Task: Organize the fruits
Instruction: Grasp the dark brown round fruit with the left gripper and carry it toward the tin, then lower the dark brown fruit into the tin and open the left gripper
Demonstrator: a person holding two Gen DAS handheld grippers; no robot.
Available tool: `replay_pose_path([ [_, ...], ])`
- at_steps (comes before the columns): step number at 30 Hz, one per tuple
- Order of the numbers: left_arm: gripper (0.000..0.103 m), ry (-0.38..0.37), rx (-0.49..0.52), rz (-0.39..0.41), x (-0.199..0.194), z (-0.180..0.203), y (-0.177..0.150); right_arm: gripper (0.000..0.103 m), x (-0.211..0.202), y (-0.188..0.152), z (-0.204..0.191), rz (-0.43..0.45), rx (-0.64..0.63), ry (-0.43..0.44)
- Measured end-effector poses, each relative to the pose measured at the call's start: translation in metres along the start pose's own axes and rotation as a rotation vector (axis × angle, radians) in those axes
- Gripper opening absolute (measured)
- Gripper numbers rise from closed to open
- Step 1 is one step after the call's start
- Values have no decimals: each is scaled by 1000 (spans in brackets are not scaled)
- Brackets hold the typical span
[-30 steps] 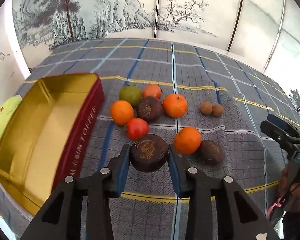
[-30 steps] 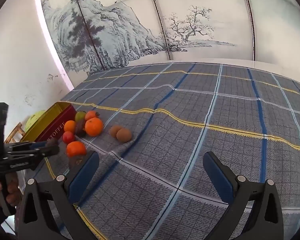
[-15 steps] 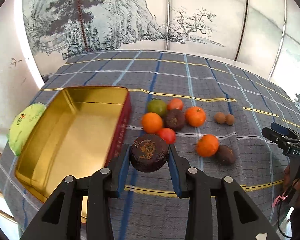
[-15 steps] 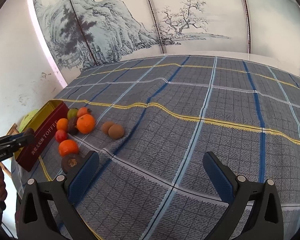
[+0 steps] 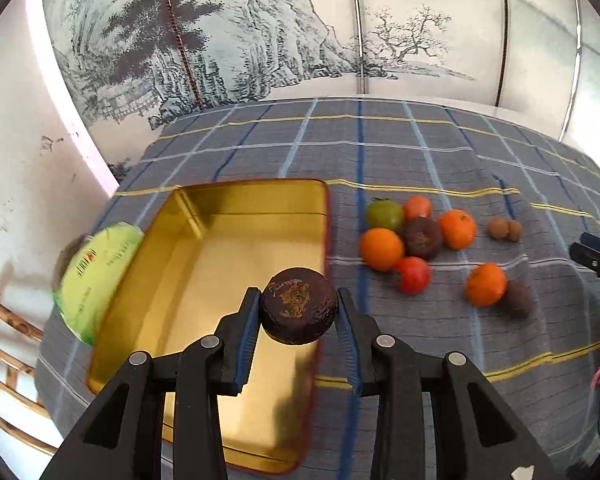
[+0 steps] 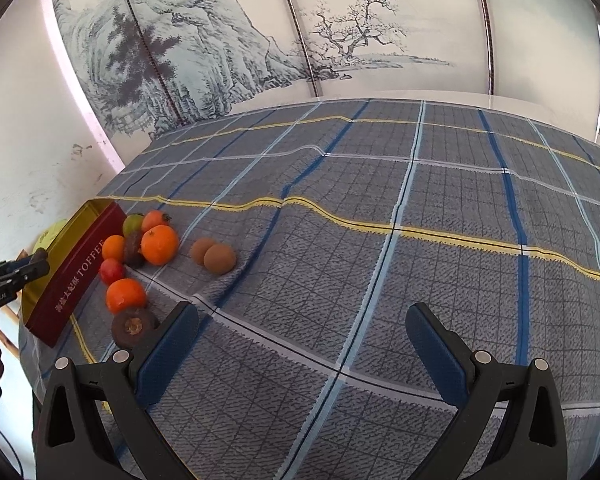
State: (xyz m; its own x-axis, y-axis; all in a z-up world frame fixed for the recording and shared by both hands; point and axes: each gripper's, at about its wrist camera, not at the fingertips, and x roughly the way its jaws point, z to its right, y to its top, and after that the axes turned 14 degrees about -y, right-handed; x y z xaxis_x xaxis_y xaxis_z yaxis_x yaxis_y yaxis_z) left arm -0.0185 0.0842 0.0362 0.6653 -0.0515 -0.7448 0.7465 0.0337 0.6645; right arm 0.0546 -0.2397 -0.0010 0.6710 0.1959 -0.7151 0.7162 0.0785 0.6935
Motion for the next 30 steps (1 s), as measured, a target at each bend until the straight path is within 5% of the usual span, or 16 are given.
replay_pose_path([
  [14, 33, 146, 77, -72, 36, -49, 50, 103, 4, 0, 1, -22, 11, 4],
  [30, 33, 176, 6, -242, 105, -108, 80, 103, 9, 1, 4, -58, 31, 2],
])
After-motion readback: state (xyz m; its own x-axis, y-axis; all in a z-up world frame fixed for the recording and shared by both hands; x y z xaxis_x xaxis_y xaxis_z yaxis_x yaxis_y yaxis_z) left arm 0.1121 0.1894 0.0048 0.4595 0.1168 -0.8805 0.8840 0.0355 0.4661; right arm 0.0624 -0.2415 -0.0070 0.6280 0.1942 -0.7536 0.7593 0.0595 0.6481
